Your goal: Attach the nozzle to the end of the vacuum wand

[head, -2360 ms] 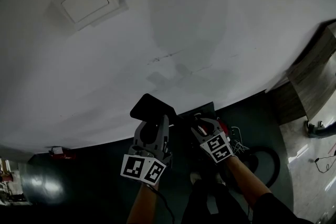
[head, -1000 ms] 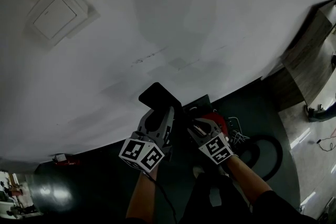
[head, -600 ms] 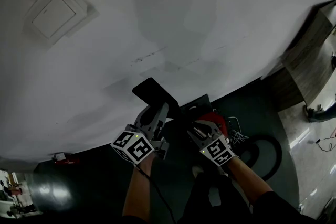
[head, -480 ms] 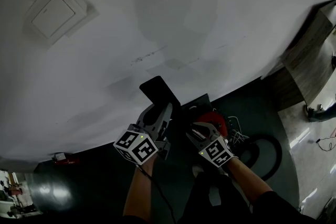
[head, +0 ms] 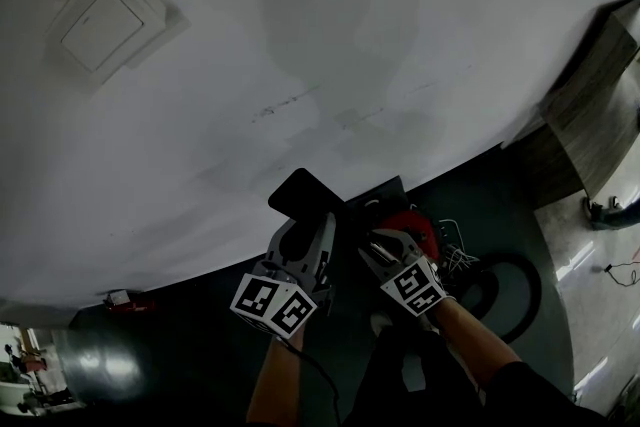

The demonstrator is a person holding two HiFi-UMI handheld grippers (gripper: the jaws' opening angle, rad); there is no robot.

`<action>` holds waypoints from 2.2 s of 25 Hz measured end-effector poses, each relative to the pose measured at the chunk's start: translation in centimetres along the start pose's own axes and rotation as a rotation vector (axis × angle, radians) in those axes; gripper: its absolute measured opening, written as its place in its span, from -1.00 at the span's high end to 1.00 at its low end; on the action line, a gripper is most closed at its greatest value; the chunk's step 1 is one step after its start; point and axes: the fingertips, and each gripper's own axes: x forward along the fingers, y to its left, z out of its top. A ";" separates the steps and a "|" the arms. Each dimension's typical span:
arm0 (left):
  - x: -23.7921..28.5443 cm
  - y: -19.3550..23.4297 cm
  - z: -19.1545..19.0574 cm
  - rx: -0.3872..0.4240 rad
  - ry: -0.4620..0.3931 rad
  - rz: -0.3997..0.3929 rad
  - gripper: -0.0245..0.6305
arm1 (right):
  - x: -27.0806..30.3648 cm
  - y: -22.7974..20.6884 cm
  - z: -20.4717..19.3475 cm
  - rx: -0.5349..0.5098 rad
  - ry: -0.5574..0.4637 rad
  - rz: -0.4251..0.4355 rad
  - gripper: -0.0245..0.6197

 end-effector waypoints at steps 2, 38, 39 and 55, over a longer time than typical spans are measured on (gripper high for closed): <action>0.0 0.7 0.0 -0.036 -0.002 0.000 0.66 | -0.1 0.1 -0.1 -0.005 0.003 0.006 0.48; -0.3 2.3 -0.8 -0.124 0.052 -0.032 0.66 | 0.4 2.0 -0.8 0.002 0.026 0.038 0.48; -0.4 2.2 -0.9 -0.120 0.054 -0.032 0.66 | 0.4 2.1 -0.9 0.004 0.025 0.037 0.48; -2.5 2.9 -1.3 -0.175 -0.034 -0.001 0.66 | 0.3 1.1 -0.3 0.029 0.005 0.028 0.48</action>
